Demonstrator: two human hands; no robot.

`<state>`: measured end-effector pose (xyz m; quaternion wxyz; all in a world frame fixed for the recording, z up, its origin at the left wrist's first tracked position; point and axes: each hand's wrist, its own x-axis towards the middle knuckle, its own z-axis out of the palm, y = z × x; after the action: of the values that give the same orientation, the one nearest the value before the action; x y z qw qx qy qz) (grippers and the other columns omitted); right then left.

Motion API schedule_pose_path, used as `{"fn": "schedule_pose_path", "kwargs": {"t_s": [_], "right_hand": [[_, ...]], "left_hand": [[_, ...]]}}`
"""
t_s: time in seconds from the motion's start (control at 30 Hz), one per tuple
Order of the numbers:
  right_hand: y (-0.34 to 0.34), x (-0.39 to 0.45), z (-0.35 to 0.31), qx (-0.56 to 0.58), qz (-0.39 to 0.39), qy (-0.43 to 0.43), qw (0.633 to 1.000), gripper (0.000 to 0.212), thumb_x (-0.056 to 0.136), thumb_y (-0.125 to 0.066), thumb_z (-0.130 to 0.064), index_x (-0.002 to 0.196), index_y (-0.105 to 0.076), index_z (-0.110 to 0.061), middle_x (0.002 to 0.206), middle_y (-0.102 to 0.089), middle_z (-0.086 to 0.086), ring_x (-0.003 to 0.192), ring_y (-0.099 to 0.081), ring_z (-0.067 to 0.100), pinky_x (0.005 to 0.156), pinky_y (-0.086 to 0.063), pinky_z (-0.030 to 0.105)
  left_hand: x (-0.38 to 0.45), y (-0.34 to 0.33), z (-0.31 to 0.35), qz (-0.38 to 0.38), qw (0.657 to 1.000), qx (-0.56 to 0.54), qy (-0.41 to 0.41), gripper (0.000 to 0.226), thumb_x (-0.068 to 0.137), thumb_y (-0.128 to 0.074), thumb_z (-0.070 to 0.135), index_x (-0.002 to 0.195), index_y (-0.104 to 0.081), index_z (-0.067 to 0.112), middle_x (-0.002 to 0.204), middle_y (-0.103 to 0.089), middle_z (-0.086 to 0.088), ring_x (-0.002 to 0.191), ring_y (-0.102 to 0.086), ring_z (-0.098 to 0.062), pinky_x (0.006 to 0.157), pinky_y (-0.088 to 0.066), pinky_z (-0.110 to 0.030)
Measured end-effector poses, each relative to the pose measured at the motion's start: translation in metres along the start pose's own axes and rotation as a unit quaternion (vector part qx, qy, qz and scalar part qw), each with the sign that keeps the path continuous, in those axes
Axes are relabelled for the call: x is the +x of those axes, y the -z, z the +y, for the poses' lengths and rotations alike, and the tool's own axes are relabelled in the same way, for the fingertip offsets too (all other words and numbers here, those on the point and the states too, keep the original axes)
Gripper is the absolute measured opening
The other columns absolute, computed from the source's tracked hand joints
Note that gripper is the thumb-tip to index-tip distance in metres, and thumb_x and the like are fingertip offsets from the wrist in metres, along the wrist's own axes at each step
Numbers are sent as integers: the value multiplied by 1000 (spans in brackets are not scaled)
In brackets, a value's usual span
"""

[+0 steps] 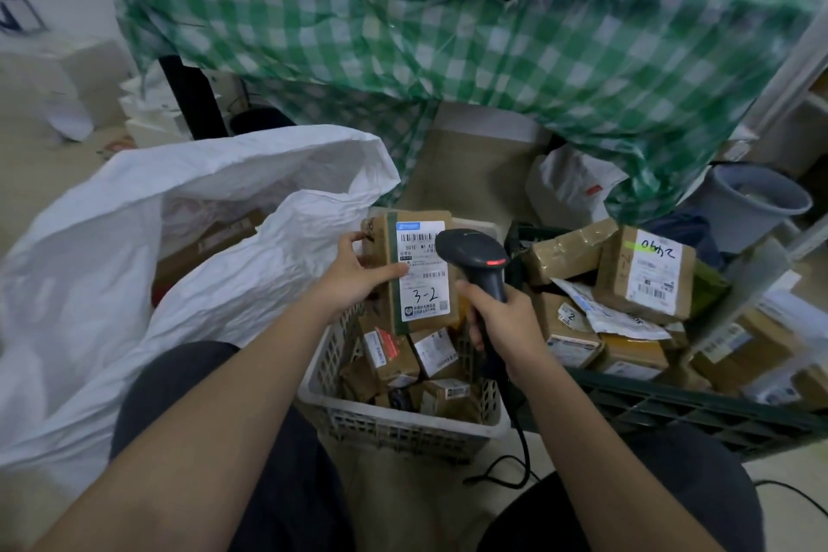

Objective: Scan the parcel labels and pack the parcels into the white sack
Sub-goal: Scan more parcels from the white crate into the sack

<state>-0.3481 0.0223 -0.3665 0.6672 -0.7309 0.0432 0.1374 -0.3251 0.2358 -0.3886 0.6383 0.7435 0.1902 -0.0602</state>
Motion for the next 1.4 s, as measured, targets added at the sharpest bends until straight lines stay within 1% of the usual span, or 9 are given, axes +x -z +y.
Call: {"fn": "schedule_pose_path", "kwargs": {"t_s": [0.13, 0.33, 0.53, 0.73, 0.9, 1.03, 1.2, 1.3, 1.4], "right_hand": [[-2, -5, 8, -25, -21, -5, 999, 26, 89, -67, -26, 76, -53, -8, 56, -47, 6, 39, -44, 11, 42, -40, 23], [-4, -8, 11, -43, -27, -8, 999, 27, 88, -68, -26, 74, -53, -9, 56, -48, 6, 41, -44, 11, 43, -39, 23], [-1, -8, 11, -21, -23, -15, 999, 26, 89, -67, -24, 74, -52, -8, 54, -47, 5, 40, -42, 11, 42, -38, 22], [-3, -5, 8, 2, -30, -19, 999, 25, 89, -67, -23, 77, -51, -7, 56, -46, 6, 40, -42, 13, 42, -37, 25], [-9, -3, 4, 8, -34, -17, 999, 24, 87, -68, -23, 81, -54, -6, 57, -49, 7, 42, -45, 14, 44, -39, 28], [-16, -1, -11, 26, -19, 6, 999, 21, 88, -67, -21, 82, -56, -5, 55, -51, 5, 43, -46, 13, 45, -40, 27], [-45, 23, -45, 12, 25, 47, 999, 23, 88, -68, -24, 75, -59, -7, 52, -51, 5, 40, -47, 14, 44, -39, 24], [-74, 38, -63, 15, 9, 52, 998, 20, 88, -66, -23, 78, -57, -9, 53, -51, 5, 42, -47, 15, 47, -40, 27], [-107, 48, -83, 0, -26, 66, 997, 15, 89, -65, -21, 80, -57, -13, 58, -51, 4, 47, -47, 15, 47, -40, 27]], "left_hand": [[1, 0, -2, 9, 1000, -15, -2, 85, 71, -84, 28, 134, -26, 31, 114, -66, -8, 93, -70, -23, 86, -56, -47], [6, 0, -8, 20, 999, -25, -9, 84, 71, -83, 28, 134, -27, 31, 115, -65, -9, 94, -69, -23, 85, -57, -44], [5, 3, -7, 24, 999, -23, -24, 87, 73, -82, 24, 140, -26, 27, 114, -61, -6, 96, -67, -23, 90, -55, -46], [5, 6, -2, 34, 999, -14, -40, 87, 74, -82, 22, 140, -27, 25, 103, -57, 4, 89, -65, -13, 89, -55, -44], [-1, 13, 6, 32, 998, -3, -50, 88, 74, -82, 24, 141, -25, 25, 114, -54, -1, 91, -62, -12, 86, -55, -39], [-13, 30, 19, 65, 993, 17, -93, 85, 74, -81, 29, 142, -28, 28, 122, -52, -1, 106, -56, -17, 96, -51, -45], [-26, 87, 55, 170, 970, 87, -152, 83, 70, -79, 47, 139, -33, 38, 119, -55, 11, 113, -57, -17, 98, -48, -45], [-33, 125, 77, 226, 931, 224, -179, 87, 74, -76, 50, 144, -27, 38, 131, -55, 11, 118, -55, -16, 90, -46, -35], [-31, 159, 90, 248, 889, 332, -194, 94, 75, -74, 51, 148, -17, 39, 138, -48, 3, 117, -54, -20, 86, -50, -39]]}}
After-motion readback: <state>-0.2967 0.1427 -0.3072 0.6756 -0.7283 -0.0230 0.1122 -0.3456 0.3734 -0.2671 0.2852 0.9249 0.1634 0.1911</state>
